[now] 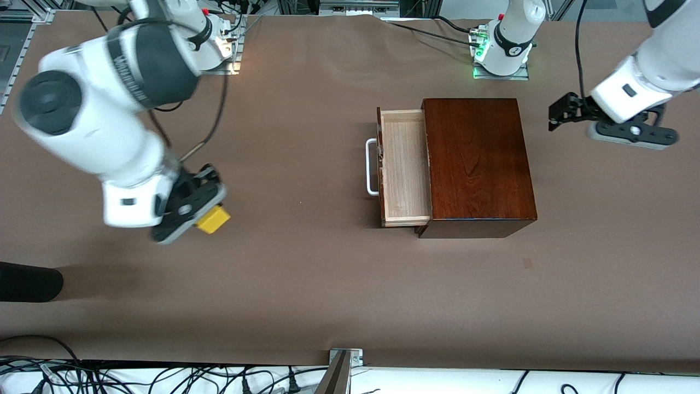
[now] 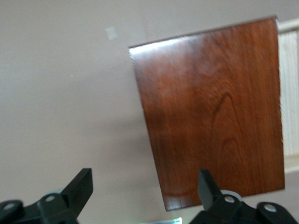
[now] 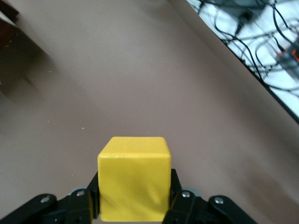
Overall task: Open drawer, take yellow block, close drawer
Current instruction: 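Lift the yellow cube out with the right gripper while the left gripper approaches, then place the cube on the table with the right gripper while the left gripper pushes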
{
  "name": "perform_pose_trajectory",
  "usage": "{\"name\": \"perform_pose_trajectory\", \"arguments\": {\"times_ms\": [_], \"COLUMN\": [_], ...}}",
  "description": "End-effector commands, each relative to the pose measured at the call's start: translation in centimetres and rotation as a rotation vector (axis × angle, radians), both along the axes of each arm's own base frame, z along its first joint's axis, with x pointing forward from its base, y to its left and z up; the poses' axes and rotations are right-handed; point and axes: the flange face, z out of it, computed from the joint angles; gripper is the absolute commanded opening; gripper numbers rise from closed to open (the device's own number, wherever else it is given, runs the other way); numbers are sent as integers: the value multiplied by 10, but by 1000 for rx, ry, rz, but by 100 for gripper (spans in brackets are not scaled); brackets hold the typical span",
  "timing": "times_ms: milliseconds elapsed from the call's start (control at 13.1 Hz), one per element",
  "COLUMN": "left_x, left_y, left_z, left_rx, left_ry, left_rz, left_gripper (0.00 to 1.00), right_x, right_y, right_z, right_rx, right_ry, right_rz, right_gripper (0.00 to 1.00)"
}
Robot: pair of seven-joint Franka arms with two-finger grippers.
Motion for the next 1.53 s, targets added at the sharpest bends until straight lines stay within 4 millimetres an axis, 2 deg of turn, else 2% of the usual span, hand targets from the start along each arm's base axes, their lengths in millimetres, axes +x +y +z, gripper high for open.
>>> {"name": "perform_pose_trajectory", "arguments": {"times_ms": [0,76,153,229,305,381,458,610,686,839,915,1068,1144,1220,1297,1373,1449], "left_x": [-5,-6,-11,-15,-17,-16,-11,-4,-12,-16,-16,-14,-19,-22,-18,-23,-23], "left_y": [-39,-51,-78,-111,-155,-187,-222,-275,-301,-348,-362,-386,-405,-419,-422,-430,-434], "left_z": [-14,-23,-31,-30,-36,-38,-39,-64,-79,-107,-122,-154,-163,-183,-212,-235,-249], "left_rx": [-93,-120,-136,-153,-170,-184,-208,-254,-267,-331,-345,-368,-360,-312,-271,-252,-247], "left_ry": [99,135,157,159,180,193,191,219,227,139,110,63,11,-24,-15,3,5], "left_rz": [-225,-295,-380,-437,-510,-569,-631,-726,-773,-1004,-1096,-1212,-1278,-1367,-1433,-1472,-1481], "left_gripper": [100,100,100,100,100,100,100,100,100,100,100,100,100,100,100,100,100], "right_x": [5,7,3,0,0,-4,-12,-28,-36,-56,-68,-87,-97,-111,-126,-139,-148], "right_y": [-62,-84,-98,-113,-119,-121,-122,-124,-125,-125,-127,-129,-130,-132,-133,-135,-136], "right_z": [0,-5,-9,-15,-19,-26,-41,-71,-96,-146,-173,-214,-234,-256,-277,-295,-307], "right_rx": [21,20,19,24,21,10,-4,-15,-15,-15,-19,-21,-15,-14,-12,-5,-1], "right_ry": [73,97,132,165,178,204,226,191,172,124,107,64,46,43,37,22,12], "right_rz": [-97,-130,-163,-235,-279,-302,-336,-400,-406,-424,-438,-454,-455,-458,-465,-471,-472], "right_gripper": [0,0,0,0,0,0,0,0,0,0,0,0,0,0,0,0,0]}}
